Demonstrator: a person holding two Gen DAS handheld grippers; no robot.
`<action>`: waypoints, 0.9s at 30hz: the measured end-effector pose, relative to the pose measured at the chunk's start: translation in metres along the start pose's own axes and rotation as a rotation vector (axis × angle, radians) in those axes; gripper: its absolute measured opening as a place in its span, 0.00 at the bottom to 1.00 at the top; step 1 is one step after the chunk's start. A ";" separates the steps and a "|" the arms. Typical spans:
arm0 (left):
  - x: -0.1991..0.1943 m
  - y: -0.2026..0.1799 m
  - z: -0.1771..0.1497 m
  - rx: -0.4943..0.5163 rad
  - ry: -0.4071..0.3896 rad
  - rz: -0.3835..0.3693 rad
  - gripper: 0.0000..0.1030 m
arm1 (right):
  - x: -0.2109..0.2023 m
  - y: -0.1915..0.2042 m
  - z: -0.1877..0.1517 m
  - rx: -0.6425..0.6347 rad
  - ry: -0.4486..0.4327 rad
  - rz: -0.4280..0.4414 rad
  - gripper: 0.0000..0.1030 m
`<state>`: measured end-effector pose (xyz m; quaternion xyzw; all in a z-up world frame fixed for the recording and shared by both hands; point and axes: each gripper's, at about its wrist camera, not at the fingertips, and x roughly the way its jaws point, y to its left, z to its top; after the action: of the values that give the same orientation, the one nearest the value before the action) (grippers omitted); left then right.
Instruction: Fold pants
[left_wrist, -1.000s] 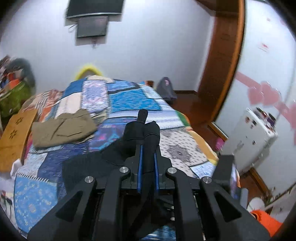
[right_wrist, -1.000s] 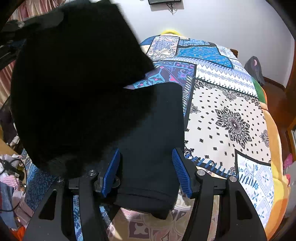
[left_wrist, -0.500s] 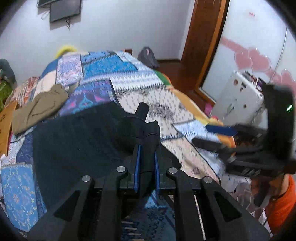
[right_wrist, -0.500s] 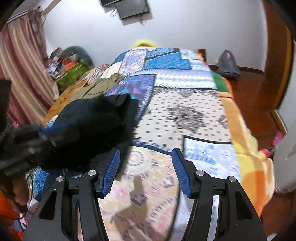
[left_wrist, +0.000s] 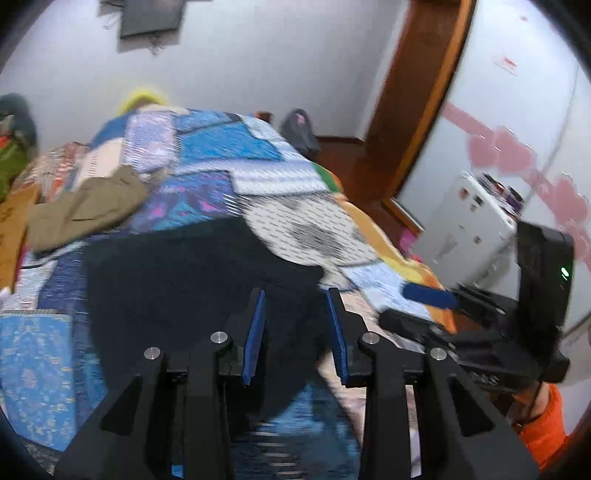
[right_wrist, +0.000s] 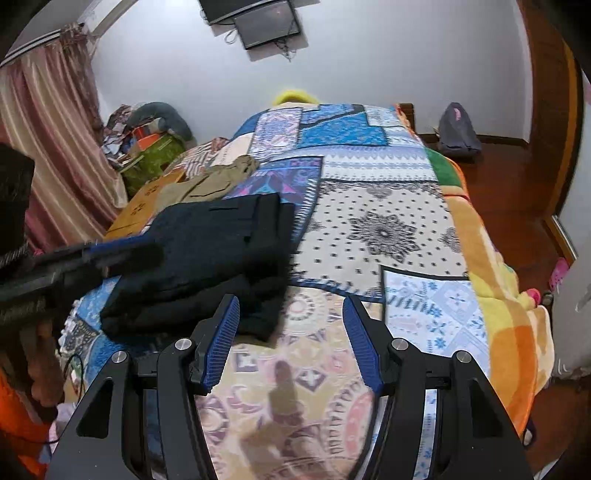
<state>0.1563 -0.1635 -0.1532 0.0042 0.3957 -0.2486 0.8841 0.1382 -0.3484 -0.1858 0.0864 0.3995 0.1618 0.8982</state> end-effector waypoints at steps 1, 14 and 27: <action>-0.001 0.005 0.001 -0.004 -0.006 0.018 0.31 | 0.001 0.004 0.000 -0.009 0.002 0.006 0.54; 0.011 0.108 -0.063 -0.122 0.132 0.238 0.31 | 0.053 0.055 -0.013 -0.119 0.057 0.073 0.66; 0.025 0.065 -0.063 -0.143 0.095 0.156 0.31 | 0.081 0.016 0.009 -0.124 0.064 -0.059 0.62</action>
<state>0.1551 -0.1048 -0.2258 -0.0164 0.4525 -0.1496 0.8790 0.1923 -0.3046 -0.2317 0.0134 0.4195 0.1625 0.8930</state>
